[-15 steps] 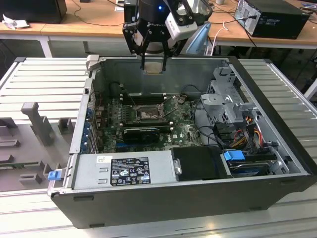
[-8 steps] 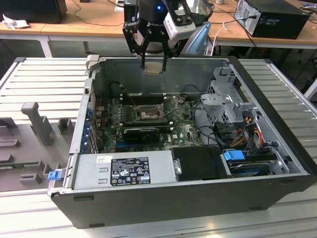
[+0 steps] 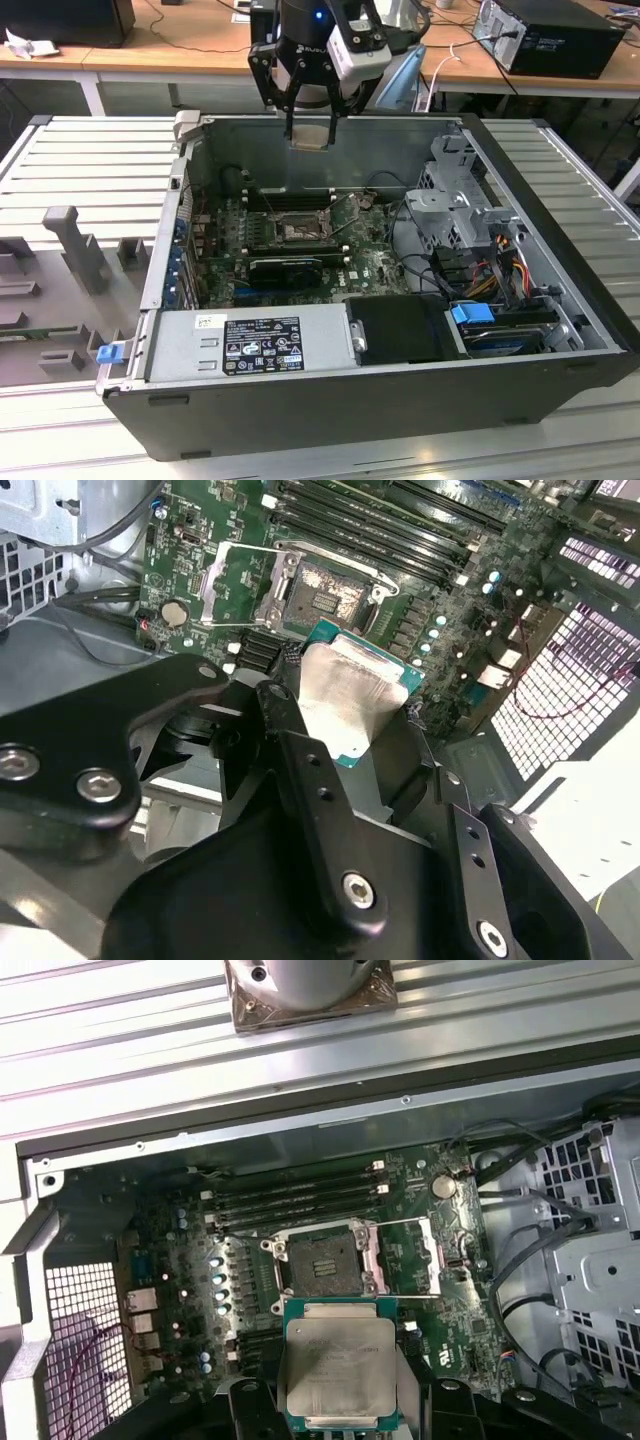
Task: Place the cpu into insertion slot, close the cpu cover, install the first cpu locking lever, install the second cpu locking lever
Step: 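Place the cpu into insertion slot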
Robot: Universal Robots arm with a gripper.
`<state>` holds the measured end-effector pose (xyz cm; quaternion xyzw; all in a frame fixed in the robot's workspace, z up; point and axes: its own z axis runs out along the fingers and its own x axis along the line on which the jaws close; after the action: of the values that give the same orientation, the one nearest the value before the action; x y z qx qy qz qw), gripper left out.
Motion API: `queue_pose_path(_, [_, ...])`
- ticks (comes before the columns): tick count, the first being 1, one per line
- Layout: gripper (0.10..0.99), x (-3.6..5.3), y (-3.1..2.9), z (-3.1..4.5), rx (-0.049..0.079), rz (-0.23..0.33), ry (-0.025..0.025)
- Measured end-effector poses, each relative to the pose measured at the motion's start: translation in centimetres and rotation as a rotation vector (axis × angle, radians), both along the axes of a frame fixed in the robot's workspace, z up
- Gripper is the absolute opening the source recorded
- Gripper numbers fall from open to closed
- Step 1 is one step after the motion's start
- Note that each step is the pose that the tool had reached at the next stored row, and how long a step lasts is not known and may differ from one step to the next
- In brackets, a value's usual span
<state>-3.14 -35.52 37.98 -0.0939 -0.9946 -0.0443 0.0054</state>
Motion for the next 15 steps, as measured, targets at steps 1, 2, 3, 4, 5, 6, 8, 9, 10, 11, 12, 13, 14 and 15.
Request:
queue_pose_path(1, [0.529, 0.0, 0.0, 0.0, 0.0, -0.004, 0.0])
queue_pose_path(2, [0.529, 0.0, 0.0, 0.0, 0.0, -0.011, 0.0])
queue_pose_path(3, [0.529, 0.0, 0.0, 0.0, 0.0, -0.016, 0.0])
queue_pose_path(4, [0.529, 0.0, 0.0, 0.0, 0.0, -0.021, 0.0])
queue_pose_path(5, [0.529, 0.0, 0.0, 0.0, 0.0, -0.026, 0.0])
queue_pose_path(6, [0.529, 0.0, 0.0, 0.0, 0.0, -0.032, 0.0])
queue_pose_path(8, [0.529, 0.0, 0.0, 0.0, 0.0, -0.041, 0.0])
queue_pose_path(9, [0.529, 0.0, 0.0, 0.0, 0.0, -0.044, 0.0])
queue_pose_path(10, [0.529, 0.0, 0.0, 0.0, 0.0, -0.051, 0.0])
queue_pose_path(11, [0.529, 0.0, 0.0, 0.0, 0.0, -0.056, 0.0])
queue_pose_path(12, [0.529, 0.0, 0.0, 0.0, -0.001, -0.06, 0.0])
queue_pose_path(13, [0.529, 0.0, 0.0, 0.0, -0.001, -0.065, 0.0])
queue_pose_path(14, [0.529, 0.0, 0.0, 0.0, -0.001, -0.072, 0.0])
queue_pose_path(15, [0.529, 0.0, 0.0, 0.0, -0.001, -0.077, 0.0])
